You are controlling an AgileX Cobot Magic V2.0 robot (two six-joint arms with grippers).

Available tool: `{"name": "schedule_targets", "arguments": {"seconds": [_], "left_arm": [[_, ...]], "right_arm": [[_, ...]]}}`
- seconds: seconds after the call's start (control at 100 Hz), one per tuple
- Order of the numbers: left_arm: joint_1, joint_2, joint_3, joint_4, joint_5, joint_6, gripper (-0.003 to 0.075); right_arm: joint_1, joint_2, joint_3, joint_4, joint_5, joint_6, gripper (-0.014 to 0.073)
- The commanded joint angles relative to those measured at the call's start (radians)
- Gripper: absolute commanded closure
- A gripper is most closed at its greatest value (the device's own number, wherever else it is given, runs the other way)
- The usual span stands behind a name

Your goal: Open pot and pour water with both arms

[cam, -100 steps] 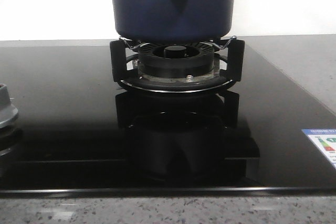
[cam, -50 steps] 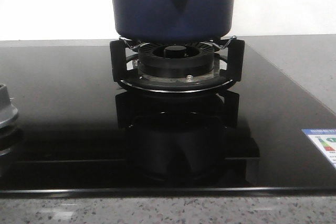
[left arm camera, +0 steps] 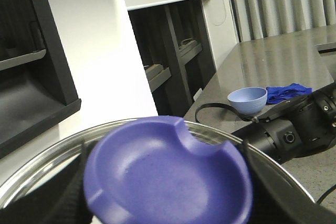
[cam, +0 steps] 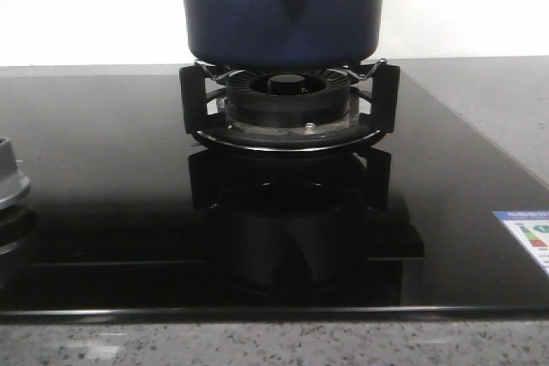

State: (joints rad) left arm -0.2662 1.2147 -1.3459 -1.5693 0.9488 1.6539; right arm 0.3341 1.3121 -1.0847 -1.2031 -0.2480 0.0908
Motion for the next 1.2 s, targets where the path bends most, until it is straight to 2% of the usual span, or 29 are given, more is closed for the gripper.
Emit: {"name": "schedule_targets", "arguments": {"seconds": [0.0,0.11,0.28,0.44,0.55,0.7,0.84,1.19], "left_arm": [[0.004,-0.027,-0.036,-0.094,0.000,-0.010,0.0429],[0.004,-0.027,-0.036,-0.094,0.005,-0.010,0.0429],[0.004,-0.027,-0.036,-0.094,0.008,-0.010,0.0429],[0.004,-0.027,-0.036,-0.094,0.010,-0.010,0.0429],[0.004,-0.027,-0.036,-0.094,0.010,-0.010,0.0429],[0.004,-0.027,-0.036,-0.094,0.010,-0.010,0.0429],[0.004,-0.027,-0.036,-0.094,0.010,-0.010,0.0429],[0.004,-0.027,-0.036,-0.094,0.014,-0.010,0.0429]], "right_arm": [[0.000,-0.028,-0.042,0.008,-0.036,-0.003,0.0346],[0.000,-0.028,-0.042,0.015,-0.023,-0.003,0.0346],[0.000,-0.028,-0.042,0.123,-0.005,-0.003,0.0346],[0.000,-0.028,-0.042,0.124,-0.003,-0.003,0.0347],[0.000,-0.028,-0.042,0.078,-0.037,-0.003,0.0347],[0.000,-0.021,-0.042,-0.083,-0.080,-0.003,0.0347],[0.000,-0.014,-0.042,-0.169,-0.051,-0.003,0.0347],[0.000,0.041,-0.099,-0.239,0.033,-0.009,0.0347]]}}
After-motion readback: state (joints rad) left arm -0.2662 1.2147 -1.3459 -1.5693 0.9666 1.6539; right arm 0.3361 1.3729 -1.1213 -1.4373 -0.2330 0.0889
